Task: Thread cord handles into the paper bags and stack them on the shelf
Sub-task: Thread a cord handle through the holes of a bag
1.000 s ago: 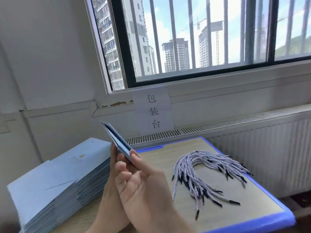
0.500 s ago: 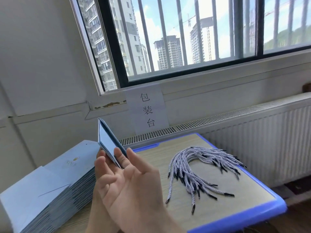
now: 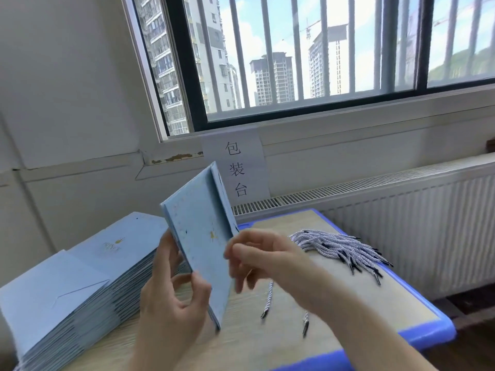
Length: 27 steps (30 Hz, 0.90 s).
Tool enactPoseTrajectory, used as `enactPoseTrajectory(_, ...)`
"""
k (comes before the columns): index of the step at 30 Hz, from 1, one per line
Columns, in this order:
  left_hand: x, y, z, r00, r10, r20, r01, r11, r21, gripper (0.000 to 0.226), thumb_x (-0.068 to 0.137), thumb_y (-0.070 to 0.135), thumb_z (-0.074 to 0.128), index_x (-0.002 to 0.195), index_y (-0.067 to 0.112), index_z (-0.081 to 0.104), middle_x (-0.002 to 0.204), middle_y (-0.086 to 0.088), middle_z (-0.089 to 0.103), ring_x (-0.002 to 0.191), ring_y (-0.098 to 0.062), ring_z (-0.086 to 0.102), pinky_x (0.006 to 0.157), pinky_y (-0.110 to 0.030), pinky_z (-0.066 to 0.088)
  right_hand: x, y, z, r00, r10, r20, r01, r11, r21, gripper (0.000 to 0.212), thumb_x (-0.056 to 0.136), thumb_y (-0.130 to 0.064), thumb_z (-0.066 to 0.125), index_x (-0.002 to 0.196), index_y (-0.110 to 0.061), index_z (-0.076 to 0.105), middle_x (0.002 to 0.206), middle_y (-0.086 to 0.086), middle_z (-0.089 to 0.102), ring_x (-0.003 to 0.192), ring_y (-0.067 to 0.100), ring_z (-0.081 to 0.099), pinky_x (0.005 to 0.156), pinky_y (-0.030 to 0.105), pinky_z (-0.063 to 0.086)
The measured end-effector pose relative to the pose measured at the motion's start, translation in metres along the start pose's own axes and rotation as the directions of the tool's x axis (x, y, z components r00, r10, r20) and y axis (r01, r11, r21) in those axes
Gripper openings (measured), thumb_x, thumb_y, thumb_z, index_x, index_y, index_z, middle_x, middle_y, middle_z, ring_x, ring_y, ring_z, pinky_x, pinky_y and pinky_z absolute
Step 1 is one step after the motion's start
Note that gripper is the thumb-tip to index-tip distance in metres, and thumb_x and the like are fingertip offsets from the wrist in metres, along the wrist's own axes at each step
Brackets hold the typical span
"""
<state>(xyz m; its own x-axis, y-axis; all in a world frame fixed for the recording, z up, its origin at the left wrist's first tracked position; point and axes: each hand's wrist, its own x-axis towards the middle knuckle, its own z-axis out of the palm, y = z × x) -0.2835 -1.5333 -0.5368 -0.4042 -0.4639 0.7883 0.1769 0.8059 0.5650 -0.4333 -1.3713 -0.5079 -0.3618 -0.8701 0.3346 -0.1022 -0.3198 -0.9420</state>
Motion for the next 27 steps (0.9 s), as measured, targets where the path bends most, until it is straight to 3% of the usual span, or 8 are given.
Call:
enactPoseTrajectory(4,-0.015,0.009,0.038,0.997,0.034,0.063,-0.034,0.999,0.005,0.076,0.080,0.020,0.054,0.137,0.063,0.026,0.122,0.041,0.054,0.113,0.007,0.057,0.072,-0.002,0.047,0.011,0.009,-0.086,0.989,-0.091,-0.116,-0.027,0.659,-0.752,0.034,0.090,-0.002,0.058,0.084,-0.034,0.069,0.080,-0.025,0.066,0.071,-0.003,0.057,0.075,0.027,0.048)
enactPoseTrajectory(8,-0.006,0.008,0.034,0.994,0.091,0.068,-0.096,0.992,0.084,0.067,0.083,0.041,0.045,0.147,0.048,0.027,0.134,0.035,0.049,0.118,0.006,0.055,0.078,-0.004,0.047,0.026,0.035,-0.129,0.991,0.129,-0.041,-0.085,0.353,-0.932,0.043,0.087,-0.002,0.056,0.098,-0.040,0.072,0.109,-0.024,0.060,0.108,0.005,0.055,0.099,0.032,0.043)
enactPoseTrajectory(11,-0.001,0.011,0.036,0.986,0.157,0.057,-0.160,0.986,0.037,0.060,0.088,0.039,0.041,0.147,0.045,0.030,0.146,0.029,0.043,0.122,0.003,0.055,0.083,-0.013,0.050,0.025,0.048,-0.128,0.989,0.138,-0.045,-0.092,0.350,-0.932,0.033,0.089,-0.011,0.059,0.100,-0.039,0.072,0.110,-0.022,0.058,0.110,0.004,0.052,0.101,0.029,0.041)
enactPoseTrajectory(14,0.005,0.007,0.039,0.990,0.129,0.052,-0.129,0.992,-0.010,0.059,0.091,0.045,0.044,0.147,0.035,0.028,0.153,0.020,0.039,0.116,-0.003,0.062,0.083,-0.007,0.048,0.023,0.049,-0.122,0.997,0.056,-0.047,-0.062,0.313,-0.948,0.025,0.092,-0.023,0.062,0.111,-0.038,0.070,0.107,-0.019,0.056,0.106,0.002,0.046,0.097,0.027,0.040)
enactPoseTrajectory(18,0.000,0.005,0.053,0.973,0.141,0.186,-0.144,0.990,0.006,0.072,0.090,0.068,0.044,0.149,0.030,0.027,0.155,0.020,0.036,0.110,-0.003,0.066,0.073,-0.017,0.058,0.016,0.034,-0.095,0.998,-0.045,0.053,0.063,0.264,-0.963,0.053,0.087,-0.031,0.055,0.139,-0.038,0.050,0.130,-0.015,0.048,0.117,0.006,0.033,0.098,0.023,0.028)
enactPoseTrajectory(21,-0.003,0.005,0.060,0.937,0.144,0.317,-0.177,0.981,0.077,0.069,0.088,0.069,0.045,0.148,0.041,0.027,0.149,0.033,0.036,0.106,0.003,0.066,0.066,-0.025,0.061,0.012,0.022,-0.070,0.985,-0.093,0.144,0.161,0.215,-0.963,0.034,0.086,-0.017,0.057,0.119,-0.021,0.064,0.120,-0.010,0.062,0.107,0.012,0.052,0.093,0.015,0.041)
enactPoseTrajectory(23,-0.003,0.007,0.060,0.893,0.187,0.409,-0.237,0.969,0.073,0.067,0.090,0.069,0.043,0.148,0.039,0.029,0.147,0.036,0.037,0.109,0.008,0.063,0.069,-0.023,0.060,0.012,0.021,-0.064,0.940,-0.296,0.171,0.260,0.294,-0.920,0.027,0.076,-0.018,0.050,0.097,-0.017,0.068,0.100,-0.010,0.065,0.092,0.013,0.058,0.079,0.009,0.044)
enactPoseTrajectory(27,-0.003,0.011,0.056,0.857,0.218,0.468,-0.274,0.960,0.056,0.055,0.096,0.066,0.038,0.143,0.039,0.037,0.125,0.035,0.056,0.100,0.018,0.058,0.073,-0.002,0.047,0.015,0.024,-0.065,0.932,-0.356,0.067,0.223,0.416,-0.882,0.038,0.080,-0.041,0.047,0.104,-0.025,0.071,0.107,-0.015,0.069,0.103,0.011,0.059,0.088,0.033,0.047)
